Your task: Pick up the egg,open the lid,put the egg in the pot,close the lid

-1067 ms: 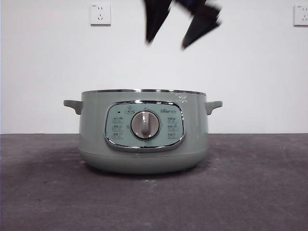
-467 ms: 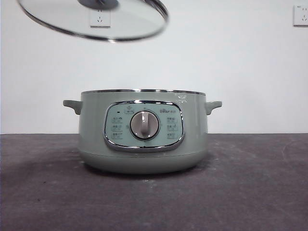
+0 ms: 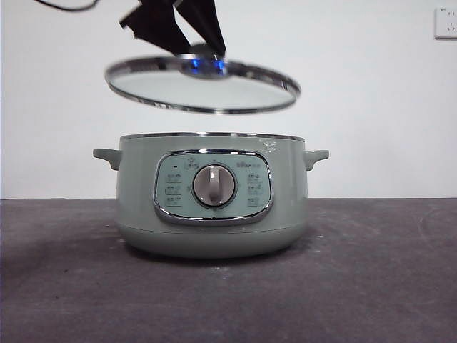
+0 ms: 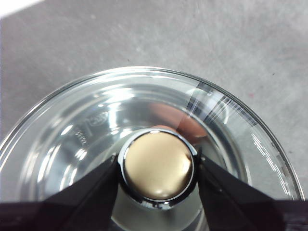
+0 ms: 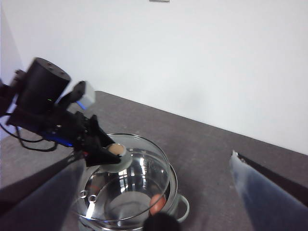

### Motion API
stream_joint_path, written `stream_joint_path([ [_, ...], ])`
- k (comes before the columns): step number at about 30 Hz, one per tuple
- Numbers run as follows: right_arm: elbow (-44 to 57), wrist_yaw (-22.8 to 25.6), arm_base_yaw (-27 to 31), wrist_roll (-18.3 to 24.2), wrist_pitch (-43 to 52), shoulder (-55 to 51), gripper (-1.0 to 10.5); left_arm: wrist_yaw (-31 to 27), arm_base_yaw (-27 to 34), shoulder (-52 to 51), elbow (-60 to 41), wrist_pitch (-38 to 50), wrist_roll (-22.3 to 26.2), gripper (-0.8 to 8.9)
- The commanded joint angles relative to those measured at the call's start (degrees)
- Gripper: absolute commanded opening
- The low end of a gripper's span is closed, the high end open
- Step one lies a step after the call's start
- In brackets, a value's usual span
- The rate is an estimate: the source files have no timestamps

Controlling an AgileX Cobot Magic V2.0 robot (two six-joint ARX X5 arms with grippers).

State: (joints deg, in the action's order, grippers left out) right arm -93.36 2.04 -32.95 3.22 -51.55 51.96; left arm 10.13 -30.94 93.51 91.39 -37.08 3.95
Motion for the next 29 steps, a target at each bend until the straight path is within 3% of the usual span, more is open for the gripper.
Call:
stream_joint_path([
  [1,0.2,0.0,-0.1,-0.6,-0.5,-0.4,5.0,-0.1,-0.1,0.9,1.0,3.3,0.6,-0.08],
  [29,0.2,-0.1,-0.1,-0.1,-1.4,-0.7,5.0,-1.0,-0.2,8.0,1.0,4.9,0.5,-0.08],
])
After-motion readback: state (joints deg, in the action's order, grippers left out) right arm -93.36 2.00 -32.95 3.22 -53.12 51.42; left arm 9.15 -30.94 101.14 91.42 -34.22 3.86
